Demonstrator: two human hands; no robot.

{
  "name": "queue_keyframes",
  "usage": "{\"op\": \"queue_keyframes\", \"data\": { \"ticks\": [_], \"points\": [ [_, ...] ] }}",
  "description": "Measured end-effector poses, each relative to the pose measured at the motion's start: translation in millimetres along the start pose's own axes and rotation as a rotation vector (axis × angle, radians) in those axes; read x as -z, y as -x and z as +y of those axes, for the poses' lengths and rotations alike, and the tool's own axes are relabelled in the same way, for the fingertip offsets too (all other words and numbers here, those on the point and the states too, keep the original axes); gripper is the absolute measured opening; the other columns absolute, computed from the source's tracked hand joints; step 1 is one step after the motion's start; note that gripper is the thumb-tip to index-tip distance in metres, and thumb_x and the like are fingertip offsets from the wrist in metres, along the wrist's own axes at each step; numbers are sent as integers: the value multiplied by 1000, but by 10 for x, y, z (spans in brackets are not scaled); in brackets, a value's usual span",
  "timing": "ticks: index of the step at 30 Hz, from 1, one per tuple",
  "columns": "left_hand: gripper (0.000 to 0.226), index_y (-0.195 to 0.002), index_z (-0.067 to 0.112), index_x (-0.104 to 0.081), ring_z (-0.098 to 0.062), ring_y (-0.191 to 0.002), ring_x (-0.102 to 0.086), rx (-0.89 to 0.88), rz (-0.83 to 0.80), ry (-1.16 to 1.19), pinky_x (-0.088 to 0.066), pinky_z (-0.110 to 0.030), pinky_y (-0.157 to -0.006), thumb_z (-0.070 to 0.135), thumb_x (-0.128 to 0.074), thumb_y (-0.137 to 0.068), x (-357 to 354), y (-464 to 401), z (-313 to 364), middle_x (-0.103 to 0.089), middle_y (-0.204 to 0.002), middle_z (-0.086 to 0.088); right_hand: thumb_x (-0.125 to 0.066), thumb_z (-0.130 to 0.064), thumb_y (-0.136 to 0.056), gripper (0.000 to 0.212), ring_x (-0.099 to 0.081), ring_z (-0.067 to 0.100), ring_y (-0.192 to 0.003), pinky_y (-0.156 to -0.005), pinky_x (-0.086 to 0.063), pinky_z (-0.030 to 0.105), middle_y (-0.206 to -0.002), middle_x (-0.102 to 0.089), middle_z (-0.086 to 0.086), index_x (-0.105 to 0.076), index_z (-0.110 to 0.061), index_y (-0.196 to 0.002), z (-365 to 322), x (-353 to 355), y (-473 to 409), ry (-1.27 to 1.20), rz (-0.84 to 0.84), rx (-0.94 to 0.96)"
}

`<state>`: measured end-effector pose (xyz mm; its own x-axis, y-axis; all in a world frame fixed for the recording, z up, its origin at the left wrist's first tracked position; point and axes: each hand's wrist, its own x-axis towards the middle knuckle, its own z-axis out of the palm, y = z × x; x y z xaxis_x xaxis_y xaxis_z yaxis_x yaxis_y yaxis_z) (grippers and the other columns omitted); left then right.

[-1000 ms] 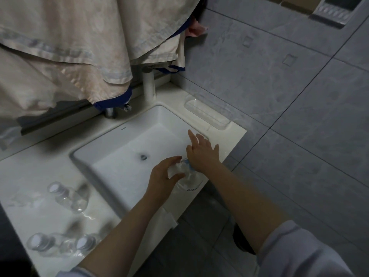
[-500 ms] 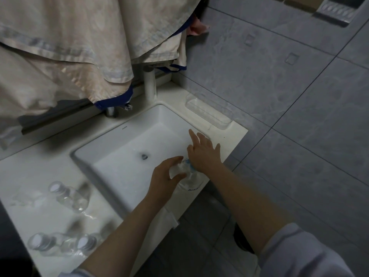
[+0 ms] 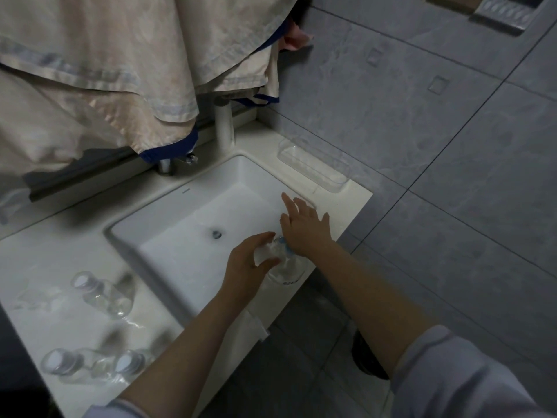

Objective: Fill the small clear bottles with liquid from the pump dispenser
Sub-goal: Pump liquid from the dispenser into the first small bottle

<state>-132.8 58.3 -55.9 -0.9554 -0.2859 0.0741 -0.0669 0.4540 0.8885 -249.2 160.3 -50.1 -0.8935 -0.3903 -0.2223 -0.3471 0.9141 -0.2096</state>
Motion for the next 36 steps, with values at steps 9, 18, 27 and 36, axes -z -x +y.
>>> {"op": "queue_keyframes", "data": {
  "ticks": [9,18,27,36],
  "points": [
    [48,-124,7,-56,-9,-109,-53,-48,15,1,-29,-3,-92,13,-71,-78,25,-45,-24,-60,-125,-8,-16,-45,-100,57,-7,26,-146,-113,1,57,-160,-2,0,10,-34,-149,13,53,-31,-21,70,-9],
    [48,-123,9,-57,-12,-111,-55,-53,17,9,-36,-13,-96,13,-72,-77,-1,-14,-102,-61,-124,-6,-15,-50,-99,59,-7,27,-146,-113,2,58,-160,-3,1,11,-34,-149,21,36,-11,41,92,35],
    [47,-122,11,-58,-8,-109,-54,-51,25,1,-33,-9,-94,17,-72,-78,-30,-18,-136,-61,-123,-5,-15,-43,-100,56,-6,28,-146,-113,1,58,-160,-3,2,11,-34,-149,18,-48,23,-34,42,-23],
    [48,-120,8,-60,-6,-104,-53,-118,37,-11,-34,-3,-91,12,-74,-75,41,-62,-108,-63,-120,-6,-15,-44,-101,56,-9,27,-145,-113,0,58,-160,-4,1,9,-33,-150,16,106,1,-38,76,-12]
  ]
}}
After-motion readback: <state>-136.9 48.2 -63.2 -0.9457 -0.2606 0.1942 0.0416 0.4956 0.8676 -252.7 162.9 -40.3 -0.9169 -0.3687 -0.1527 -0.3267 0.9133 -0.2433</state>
